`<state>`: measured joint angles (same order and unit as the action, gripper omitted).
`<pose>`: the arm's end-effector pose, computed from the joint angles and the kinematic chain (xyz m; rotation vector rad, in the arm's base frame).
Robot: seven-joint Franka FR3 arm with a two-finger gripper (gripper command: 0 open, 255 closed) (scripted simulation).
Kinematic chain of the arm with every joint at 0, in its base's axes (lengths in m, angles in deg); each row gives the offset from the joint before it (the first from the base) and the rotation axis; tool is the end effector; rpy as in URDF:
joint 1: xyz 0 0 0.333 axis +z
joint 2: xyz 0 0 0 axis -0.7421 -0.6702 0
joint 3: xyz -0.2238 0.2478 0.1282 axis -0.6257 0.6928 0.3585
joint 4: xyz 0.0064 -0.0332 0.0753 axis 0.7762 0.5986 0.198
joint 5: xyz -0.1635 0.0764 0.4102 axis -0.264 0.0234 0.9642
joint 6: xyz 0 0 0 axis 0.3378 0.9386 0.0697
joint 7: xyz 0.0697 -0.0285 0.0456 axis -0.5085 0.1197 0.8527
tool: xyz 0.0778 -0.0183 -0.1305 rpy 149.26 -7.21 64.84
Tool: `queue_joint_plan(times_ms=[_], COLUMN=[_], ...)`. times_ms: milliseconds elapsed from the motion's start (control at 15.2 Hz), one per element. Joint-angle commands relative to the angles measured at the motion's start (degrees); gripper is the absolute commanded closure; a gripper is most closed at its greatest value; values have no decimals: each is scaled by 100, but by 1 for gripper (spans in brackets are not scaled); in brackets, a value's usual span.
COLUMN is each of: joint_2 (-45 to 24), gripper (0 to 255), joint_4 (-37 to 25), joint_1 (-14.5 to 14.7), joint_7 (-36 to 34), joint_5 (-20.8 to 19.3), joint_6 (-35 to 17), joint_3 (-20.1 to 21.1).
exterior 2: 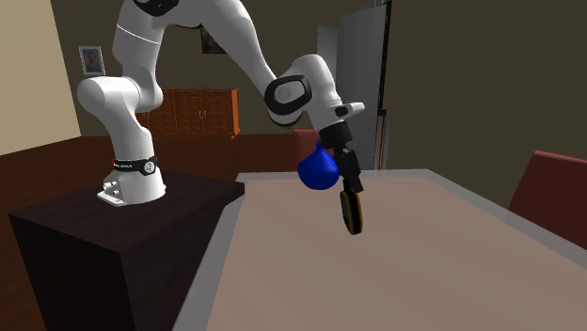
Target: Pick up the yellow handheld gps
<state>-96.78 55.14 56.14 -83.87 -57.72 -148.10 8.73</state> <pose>0.7148 0.0790 0.2119 2.7923 0.6912 0.5922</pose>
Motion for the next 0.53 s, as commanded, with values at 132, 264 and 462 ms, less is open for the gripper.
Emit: queue_joint_plan(times_ms=[132,264,462], joint_2=[245,356,419], gripper=[255,255,255], joint_4=[23,21,18], joint_1=[-78,-113,-130], joint_7=[138,207,247], joint_5=[104,160,194], joint_6=[223,337,403], joint_3=[110,161,188])
